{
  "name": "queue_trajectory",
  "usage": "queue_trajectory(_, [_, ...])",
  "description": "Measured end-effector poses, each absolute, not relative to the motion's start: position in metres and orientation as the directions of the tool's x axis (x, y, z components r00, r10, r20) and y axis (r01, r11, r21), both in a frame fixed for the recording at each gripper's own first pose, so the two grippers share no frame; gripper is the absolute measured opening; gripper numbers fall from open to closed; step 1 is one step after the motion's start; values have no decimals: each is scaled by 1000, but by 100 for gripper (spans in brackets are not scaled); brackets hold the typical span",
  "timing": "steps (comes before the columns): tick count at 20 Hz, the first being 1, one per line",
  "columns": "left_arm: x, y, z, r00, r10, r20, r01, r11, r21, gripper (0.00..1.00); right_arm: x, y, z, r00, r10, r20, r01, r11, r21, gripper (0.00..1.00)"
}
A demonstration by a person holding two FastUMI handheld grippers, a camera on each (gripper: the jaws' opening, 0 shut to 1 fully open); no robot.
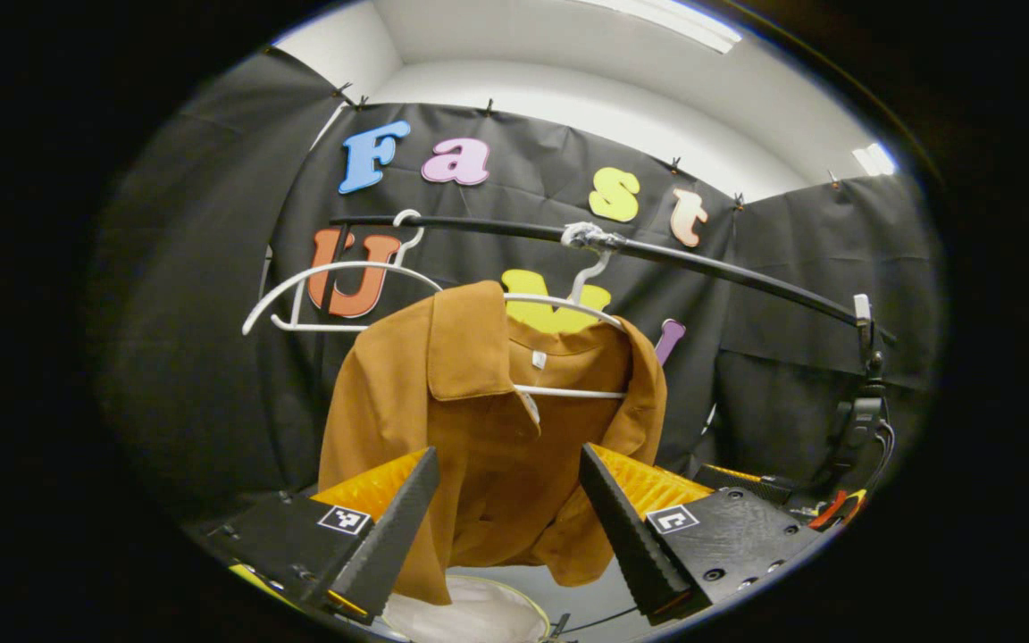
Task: Grasp the clothes on the hanger with both hands and then place them into the laundry hamper below.
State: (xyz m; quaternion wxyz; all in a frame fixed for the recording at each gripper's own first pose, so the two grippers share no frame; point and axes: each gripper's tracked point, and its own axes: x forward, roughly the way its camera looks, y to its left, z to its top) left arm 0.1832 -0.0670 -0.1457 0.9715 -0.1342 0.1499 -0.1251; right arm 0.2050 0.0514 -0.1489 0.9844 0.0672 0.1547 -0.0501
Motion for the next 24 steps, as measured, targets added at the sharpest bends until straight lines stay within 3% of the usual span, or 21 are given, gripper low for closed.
queue_trajectory(4, [211, -85, -167, 924, -239, -300, 151, 946, -287, 100, 244, 50, -161, 945, 4, -328, 49, 987, 152, 100])
queue_trajectory(5, [218, -88, -173, 924, -223, -310, 134, 949, -284, 90, 254, 49, -164, 942, 18, -336, 36, 987, 154, 100])
queue_trajectory(6, [224, -91, -176, 924, -213, -316, 120, 950, -288, 100, 260, 46, -169, 938, 21, -347, 31, 989, 145, 97])
queue_trajectory(7, [231, -94, -178, 924, -206, -321, 109, 949, -295, 96, 266, 45, -171, 935, 33, -354, 20, 989, 146, 100])
queue_trajectory(8, [237, -95, -179, 927, -195, -322, 95, 949, -300, 100, 272, 47, -171, 935, 52, -351, 3, 988, 155, 97])
queue_trajectory(9, [244, -92, -181, 930, -175, -323, 75, 951, -299, 96, 276, 49, -170, 937, 70, -343, -14, 987, 161, 97])
queue_trajectory(14, [276, -85, -195, 930, -70, -362, -34, 961, -273, 96, 306, 45, -174, 932, 85, -353, -29, 987, 161, 100])
queue_trajectory(16, [288, -77, -202, 928, -19, -373, -82, 964, -254, 100, 315, 44, -176, 930, 92, -356, -34, 985, 168, 96])
queue_trajectory(17, [293, -75, -203, 928, -4, -372, -96, 964, -248, 100, 319, 42, -176, 930, 92, -356, -32, 985, 171, 99])
queue_trajectory(18, [296, -74, -203, 929, 12, -369, -110, 963, -246, 96, 321, 40, -176, 932, 91, -351, -30, 984, 176, 98])
queue_trajectory(19, [298, -71, -202, 932, 21, -363, -118, 962, -247, 100, 324, 39, -176, 934, 94, -344, -32, 983, 183, 93])
queue_trajectory(20, [301, -69, -202, 933, 31, -360, -128, 960, -247, 89, 325, 37, -176, 936, 92, -341, -29, 982, 186, 92])
queue_trajectory(21, [304, -67, -203, 932, 42, -359, -138, 960, -245, 100, 327, 34, -176, 936, 89, -340, -25, 982, 189, 90])
queue_trajectory(22, [305, -65, -202, 934, 54, -354, -148, 959, -243, 89, 330, 34, -176, 936, 85, -340, -19, 981, 193, 92])
queue_trajectory(23, [309, -62, -202, 934, 65, -350, -158, 957, -245, 82, 332, 33, -176, 937, 87, -339, -18, 979, 201, 86])
queue_trajectory(24, [310, -60, -204, 935, 71, -347, -165, 955, -248, 83, 333, 33, -178, 937, 86, -340, -14, 978, 210, 82])
